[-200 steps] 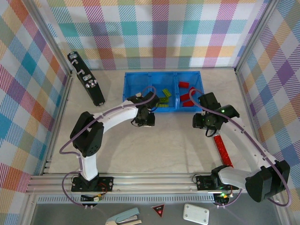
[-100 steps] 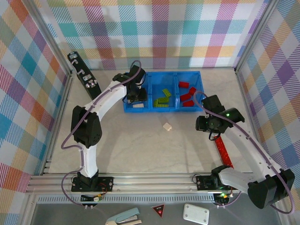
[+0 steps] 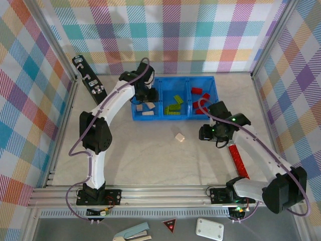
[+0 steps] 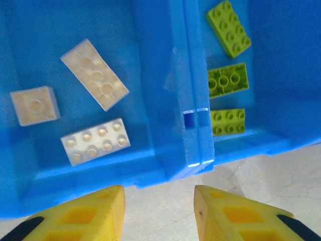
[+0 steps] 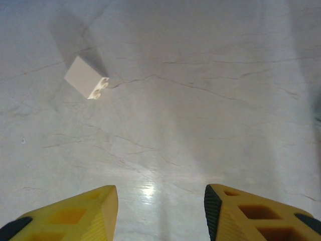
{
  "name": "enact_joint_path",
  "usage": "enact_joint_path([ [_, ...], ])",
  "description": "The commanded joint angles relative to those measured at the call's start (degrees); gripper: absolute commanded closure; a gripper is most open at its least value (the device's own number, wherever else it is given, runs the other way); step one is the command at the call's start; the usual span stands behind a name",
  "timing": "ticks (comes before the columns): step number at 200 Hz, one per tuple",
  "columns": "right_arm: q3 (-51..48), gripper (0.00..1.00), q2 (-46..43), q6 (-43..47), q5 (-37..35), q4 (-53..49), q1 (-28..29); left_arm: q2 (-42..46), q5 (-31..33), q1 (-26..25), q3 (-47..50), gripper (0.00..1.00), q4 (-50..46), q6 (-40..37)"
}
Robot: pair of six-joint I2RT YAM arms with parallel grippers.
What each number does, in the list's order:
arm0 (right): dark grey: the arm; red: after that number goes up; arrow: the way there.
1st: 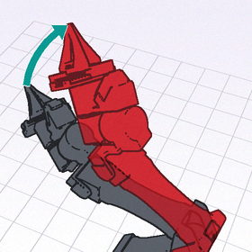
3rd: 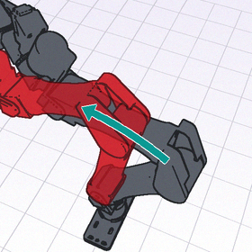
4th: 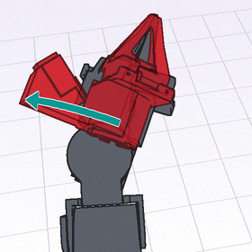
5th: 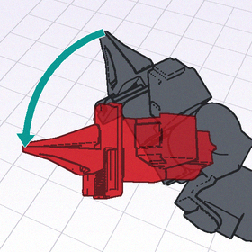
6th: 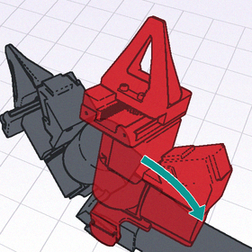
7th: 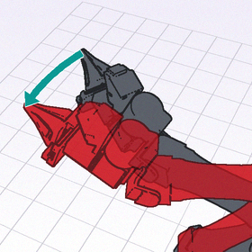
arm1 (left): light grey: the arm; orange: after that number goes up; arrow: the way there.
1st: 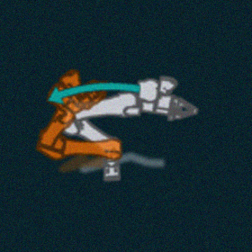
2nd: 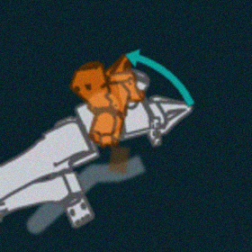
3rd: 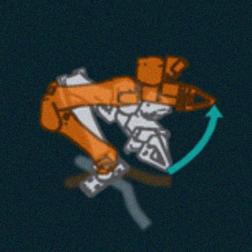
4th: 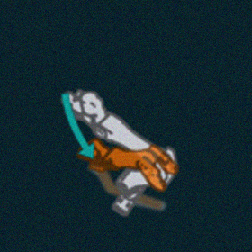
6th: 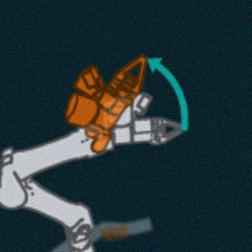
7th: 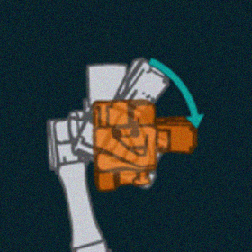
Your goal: Sort the legos into containers by color
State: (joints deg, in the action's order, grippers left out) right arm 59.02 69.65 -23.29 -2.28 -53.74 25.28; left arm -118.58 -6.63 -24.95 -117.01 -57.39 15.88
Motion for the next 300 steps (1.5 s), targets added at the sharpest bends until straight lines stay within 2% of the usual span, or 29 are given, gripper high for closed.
enact_joint_path([
  [1, 0.85, 0.50, 3.26, 1.48, 2.53, 4.57, 2.38, 0.01, -2.20, 4.23, -2.93, 0.59, -4.90, -2.35],
  [44, 5.02, 0.49, 12.88, 4.86, 0.28, 8.29, 7.19, 6.50, -2.96, 10.36, 1.52, 0.58, -5.12, -3.92],
  [92, 13.35, 0.48, 24.96, 9.15, -3.18, 8.60, 11.06, 20.22, -3.71, 18.97, 22.04, 0.56, 5.58, -2.54],
  [118, 16.56, 0.47, 30.11, 11.45, -4.25, 8.82, 11.81, 26.07, -4.13, 21.93, 30.76, 0.56, 10.09, -2.26],
  [166, 18.59, 0.42, 37.02, 14.01, -5.01, 9.52, 12.34, 32.27, -1.74, 23.01, 38.19, 0.55, 14.93, -4.04],
  [226, 18.36, 0.41, 42.38, 14.38, -4.89, 10.27, 12.78, 32.53, -1.67, 23.16, 40.54, 0.55, 17.56, -4.74],
  [253, 18.06, 0.44, 43.53, 13.72, -5.01, 10.33, 12.73, 32.28, -2.58, 23.37, 41.09, 0.55, 18.05, -4.55],
  [300, 17.44, 0.60, 43.40, 12.85, -4.19, 10.35, 13.04, 32.20, -3.05, 23.54, 41.59, 0.55, 18.62, -4.48],
])
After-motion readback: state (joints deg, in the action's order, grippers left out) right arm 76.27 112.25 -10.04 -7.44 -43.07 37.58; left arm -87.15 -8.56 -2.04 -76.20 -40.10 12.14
